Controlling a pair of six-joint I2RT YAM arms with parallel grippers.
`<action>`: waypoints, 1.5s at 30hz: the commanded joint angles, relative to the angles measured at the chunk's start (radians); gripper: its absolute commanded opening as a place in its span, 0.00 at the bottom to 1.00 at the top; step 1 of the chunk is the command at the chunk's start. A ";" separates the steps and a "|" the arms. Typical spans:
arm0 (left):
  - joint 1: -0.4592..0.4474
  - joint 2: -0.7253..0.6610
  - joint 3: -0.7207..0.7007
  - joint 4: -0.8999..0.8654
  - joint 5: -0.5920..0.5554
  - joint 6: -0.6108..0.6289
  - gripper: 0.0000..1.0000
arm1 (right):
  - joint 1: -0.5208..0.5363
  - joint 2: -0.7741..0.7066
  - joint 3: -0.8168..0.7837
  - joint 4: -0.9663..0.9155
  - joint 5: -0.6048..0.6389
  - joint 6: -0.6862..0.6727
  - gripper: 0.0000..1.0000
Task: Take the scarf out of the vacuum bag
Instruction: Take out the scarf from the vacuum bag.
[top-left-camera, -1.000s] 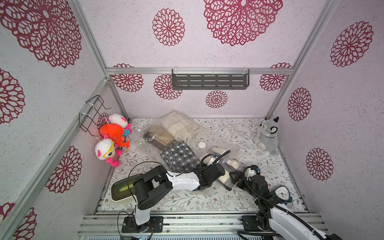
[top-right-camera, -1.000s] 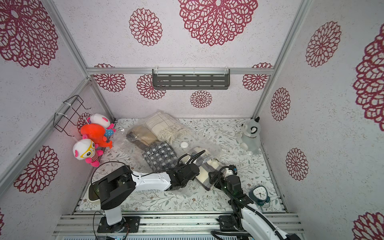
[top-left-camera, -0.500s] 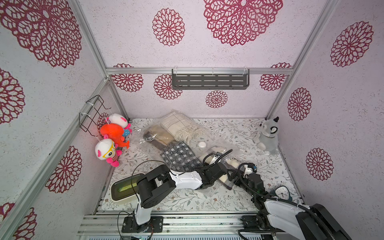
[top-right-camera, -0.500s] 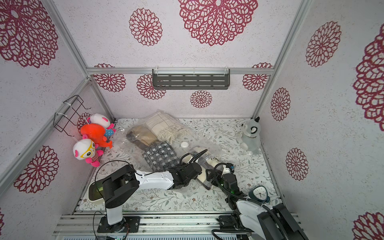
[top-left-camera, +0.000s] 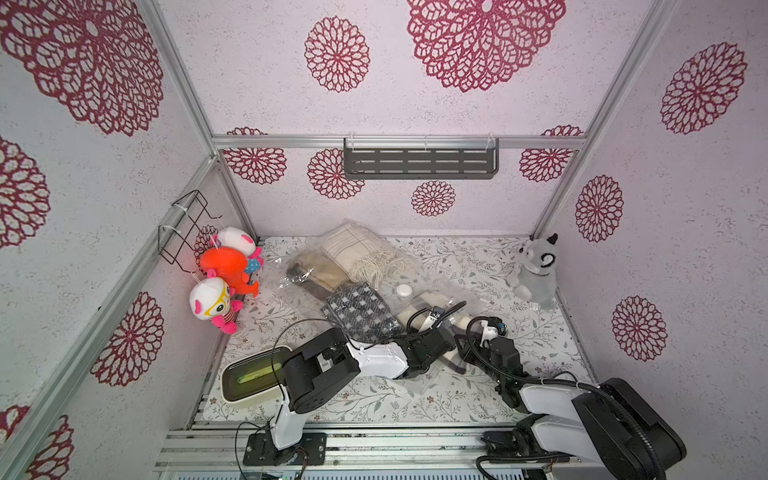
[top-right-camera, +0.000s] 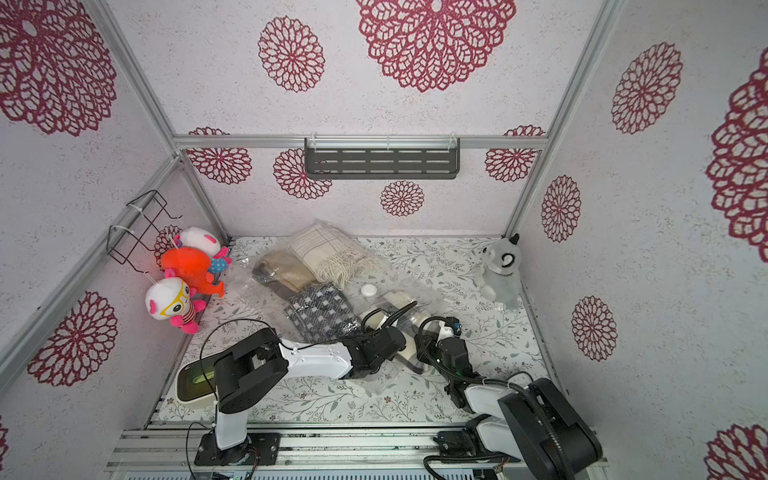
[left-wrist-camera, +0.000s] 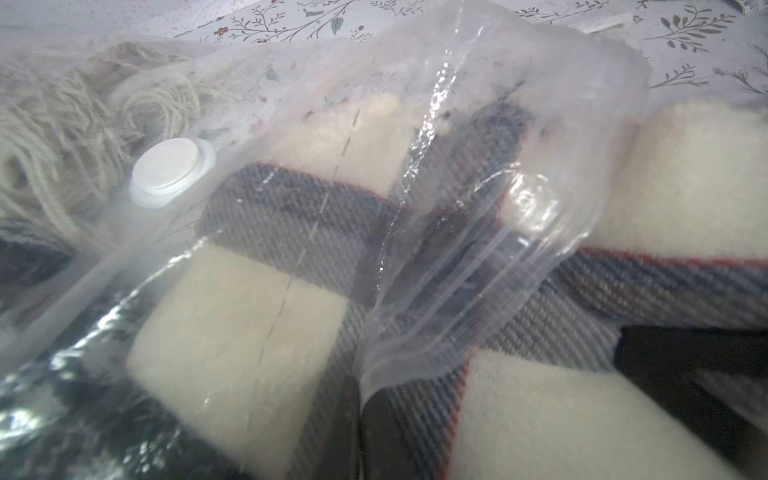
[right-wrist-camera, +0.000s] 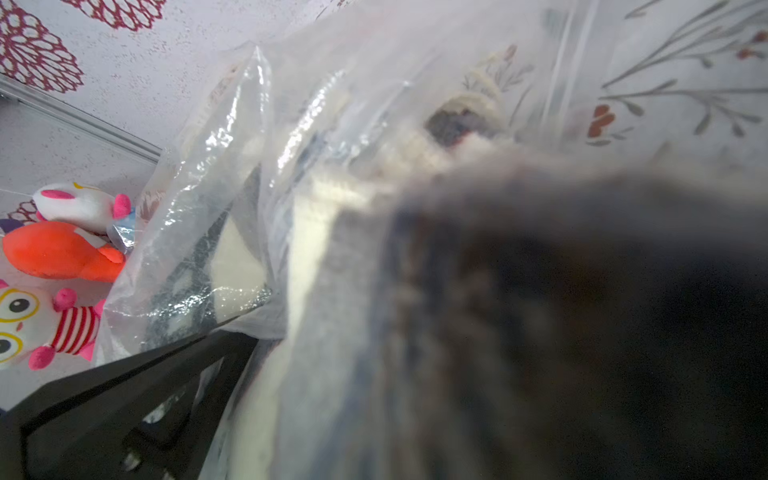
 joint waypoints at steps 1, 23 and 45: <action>0.033 -0.006 -0.028 -0.025 -0.003 -0.010 0.00 | -0.019 -0.085 0.084 -0.212 -0.030 -0.065 0.00; 0.079 -0.026 -0.082 0.016 0.023 0.052 0.00 | -0.126 -0.447 0.549 -1.127 -0.047 -0.187 0.00; 0.065 -0.048 -0.177 0.064 0.014 0.046 0.00 | -0.164 0.073 1.459 -1.381 -0.082 -0.353 0.00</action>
